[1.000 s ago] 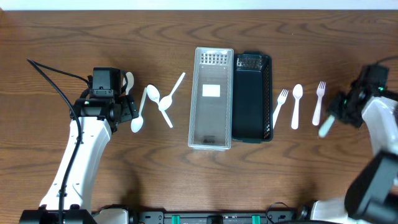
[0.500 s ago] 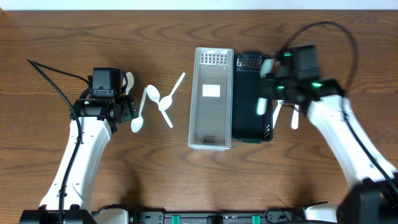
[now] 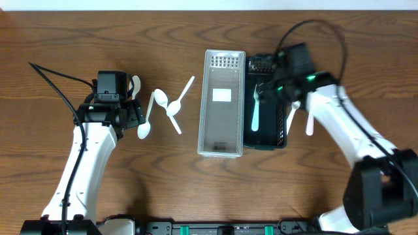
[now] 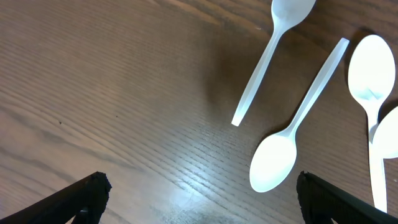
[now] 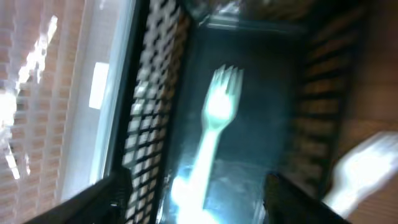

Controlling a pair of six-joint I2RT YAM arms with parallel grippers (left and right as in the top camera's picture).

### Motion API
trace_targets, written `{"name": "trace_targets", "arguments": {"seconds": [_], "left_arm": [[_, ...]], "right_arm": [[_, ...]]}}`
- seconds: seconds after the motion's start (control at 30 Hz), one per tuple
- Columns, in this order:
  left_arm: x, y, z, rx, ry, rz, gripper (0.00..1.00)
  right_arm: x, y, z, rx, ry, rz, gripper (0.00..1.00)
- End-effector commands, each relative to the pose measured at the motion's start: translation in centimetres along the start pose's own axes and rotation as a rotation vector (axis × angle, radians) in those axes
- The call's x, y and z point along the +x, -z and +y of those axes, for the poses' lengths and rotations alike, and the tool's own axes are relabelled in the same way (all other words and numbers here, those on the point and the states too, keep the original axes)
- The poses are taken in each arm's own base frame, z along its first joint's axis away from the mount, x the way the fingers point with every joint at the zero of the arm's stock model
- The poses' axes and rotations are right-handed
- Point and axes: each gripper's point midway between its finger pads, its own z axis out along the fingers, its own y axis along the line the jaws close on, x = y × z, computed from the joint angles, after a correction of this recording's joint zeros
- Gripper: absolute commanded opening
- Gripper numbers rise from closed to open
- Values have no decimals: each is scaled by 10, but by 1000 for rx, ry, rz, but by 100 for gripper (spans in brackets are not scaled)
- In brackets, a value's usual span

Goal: Pack container
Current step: 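Carry the fork left and drop it into the black tray, then grasp the next white fork with the right gripper, place in black tray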

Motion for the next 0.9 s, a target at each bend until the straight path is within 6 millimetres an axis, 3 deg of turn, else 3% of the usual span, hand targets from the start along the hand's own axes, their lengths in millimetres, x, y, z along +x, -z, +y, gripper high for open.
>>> {"name": "trace_targets", "arguments": {"seconds": [0.0,0.17,0.33,0.53,0.7,0.87], "left_arm": [[-4,2,1,0,-7,-6,98],[-4,2,1,0,-7,-6,98],[-4,2,1,0,-7,-6,98],[-4,2,1,0,-7,-6,98],[-4,2,1,0,-7,-6,98],[-4,2,1,0,-7,-6,98]], "right_arm": [[-40,52,-55,126,-80,-151,75],[-24,64,-151,269,-281,-111,73],[0,49,-207,329,-325,-28,71],[27,9,-227,335,-369,97,70],[51,-25,-235,332,-387,199,63],[65,-43,-239,331,-398,255,60]]}}
